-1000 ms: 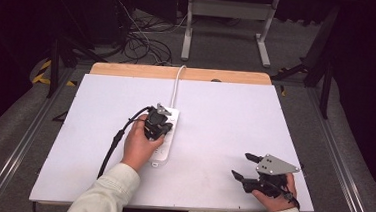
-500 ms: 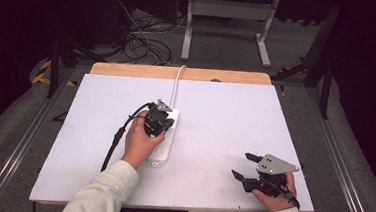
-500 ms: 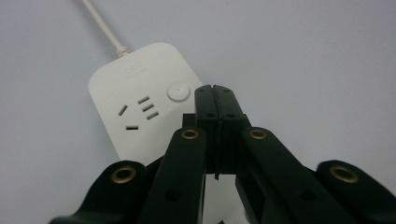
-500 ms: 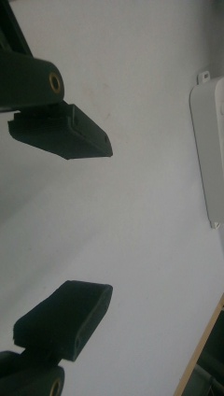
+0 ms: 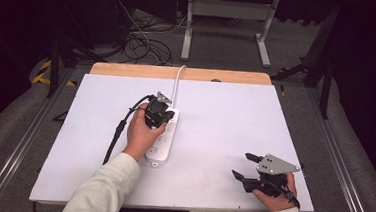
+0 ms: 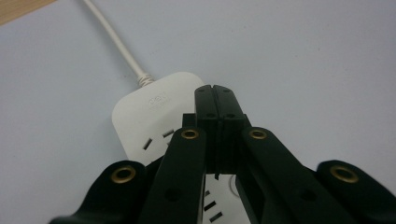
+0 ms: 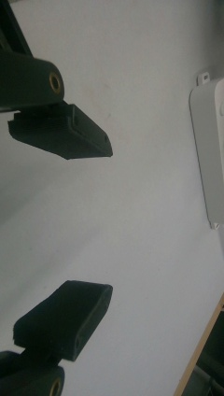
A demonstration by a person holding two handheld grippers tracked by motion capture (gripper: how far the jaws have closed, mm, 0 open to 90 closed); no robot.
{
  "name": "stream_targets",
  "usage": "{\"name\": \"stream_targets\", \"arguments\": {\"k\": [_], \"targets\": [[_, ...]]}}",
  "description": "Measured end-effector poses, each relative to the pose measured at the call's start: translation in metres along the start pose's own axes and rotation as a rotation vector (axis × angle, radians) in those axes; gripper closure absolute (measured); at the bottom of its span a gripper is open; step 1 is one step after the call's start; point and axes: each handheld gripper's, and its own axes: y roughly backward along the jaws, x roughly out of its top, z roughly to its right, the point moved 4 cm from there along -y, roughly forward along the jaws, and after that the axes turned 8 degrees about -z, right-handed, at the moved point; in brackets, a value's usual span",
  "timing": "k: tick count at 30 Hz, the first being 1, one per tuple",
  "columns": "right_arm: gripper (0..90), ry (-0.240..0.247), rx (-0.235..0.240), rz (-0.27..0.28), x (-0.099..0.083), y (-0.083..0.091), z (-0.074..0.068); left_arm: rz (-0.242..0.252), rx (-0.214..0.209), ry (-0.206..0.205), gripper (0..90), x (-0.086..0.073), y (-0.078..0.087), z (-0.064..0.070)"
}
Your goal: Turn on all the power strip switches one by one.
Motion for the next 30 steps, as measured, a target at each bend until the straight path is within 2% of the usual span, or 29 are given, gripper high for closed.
{"name": "stream_targets", "arguments": {"k": [7, 10, 18, 22, 30], "targets": [[28.5, -0.002, 0.003, 0.003, 0.000, 0.000, 0.000, -0.027, 0.010, 0.004, 89.9, 0.002, -0.011, -0.001], [28.5, -0.001, 0.003, 0.003, 0.000, 0.000, 0.000, -0.035, 0.006, 0.019, 89.9, 0.002, -0.015, -0.003], [28.5, -0.005, 0.004, 0.005, 0.000, 0.000, 0.000, -0.039, 0.011, 0.009, 89.9, 0.001, -0.017, -0.003], [28.5, -0.005, 0.004, 0.004, 0.000, 0.000, 0.000, -0.027, 0.024, -0.019, 89.9, 0.000, -0.019, -0.002], [28.5, -0.005, 0.006, 0.003, 0.000, 0.000, 0.000, -0.030, 0.024, -0.025, 90.0, -0.001, -0.019, -0.002]]}}
